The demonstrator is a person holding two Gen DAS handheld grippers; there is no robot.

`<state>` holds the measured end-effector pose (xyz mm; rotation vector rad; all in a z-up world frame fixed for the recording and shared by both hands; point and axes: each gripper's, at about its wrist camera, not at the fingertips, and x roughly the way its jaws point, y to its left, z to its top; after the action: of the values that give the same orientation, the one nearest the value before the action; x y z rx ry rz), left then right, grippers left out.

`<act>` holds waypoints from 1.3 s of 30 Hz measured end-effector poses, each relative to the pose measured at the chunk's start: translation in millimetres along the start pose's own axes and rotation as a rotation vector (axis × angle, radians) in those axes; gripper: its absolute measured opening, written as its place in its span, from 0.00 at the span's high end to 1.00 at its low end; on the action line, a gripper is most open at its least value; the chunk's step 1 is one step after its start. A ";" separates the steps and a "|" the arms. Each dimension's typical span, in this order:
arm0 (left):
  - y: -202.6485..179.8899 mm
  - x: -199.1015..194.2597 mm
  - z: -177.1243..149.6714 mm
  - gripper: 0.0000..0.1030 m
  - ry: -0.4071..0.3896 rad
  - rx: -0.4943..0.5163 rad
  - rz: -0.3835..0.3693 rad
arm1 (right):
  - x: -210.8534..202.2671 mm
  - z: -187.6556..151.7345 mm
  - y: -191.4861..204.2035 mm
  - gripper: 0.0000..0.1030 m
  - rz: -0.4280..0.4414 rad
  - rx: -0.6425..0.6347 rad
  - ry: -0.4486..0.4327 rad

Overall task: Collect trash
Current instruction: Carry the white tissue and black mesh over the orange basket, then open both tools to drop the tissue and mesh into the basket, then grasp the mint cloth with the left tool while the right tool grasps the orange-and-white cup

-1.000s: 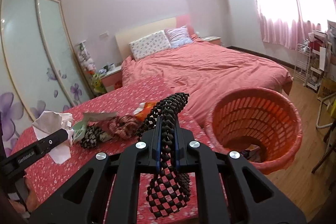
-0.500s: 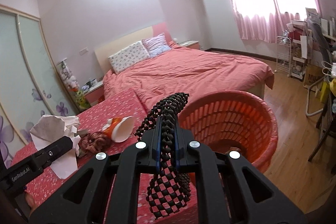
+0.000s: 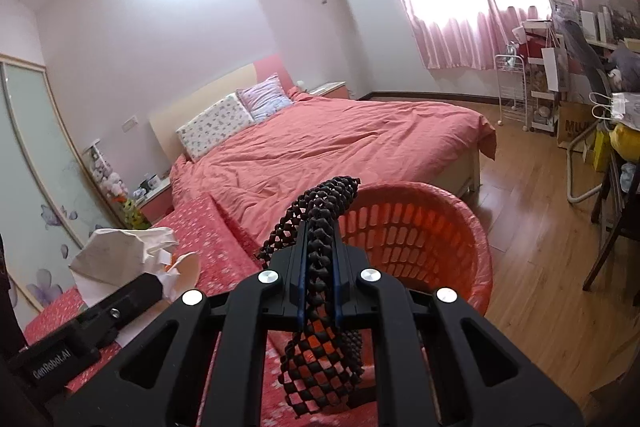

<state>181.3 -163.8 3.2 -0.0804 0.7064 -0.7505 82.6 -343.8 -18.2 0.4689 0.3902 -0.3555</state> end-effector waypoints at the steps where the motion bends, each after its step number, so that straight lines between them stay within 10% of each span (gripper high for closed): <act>1: -2.7 7.0 0.0 0.64 0.008 0.005 -0.007 | 2.8 0.8 -2.6 0.91 -0.002 0.005 0.001; 16: -17.5 96.9 -3.8 0.59 0.130 0.028 -0.036 | 35.0 12.3 -37.1 0.90 -0.006 0.095 0.023; 21: -7.4 108.3 -8.8 0.44 0.153 0.010 -0.002 | 37.5 8.0 -39.1 0.67 0.004 0.102 0.050; 39: 57.0 28.0 -18.4 0.35 0.094 -0.038 0.183 | 18.4 8.7 -1.2 0.61 0.008 0.023 0.065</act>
<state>218.4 -136.5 -44.2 -0.0145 0.8058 -0.5681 100.5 -353.5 -19.6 0.5056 0.4471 -0.3382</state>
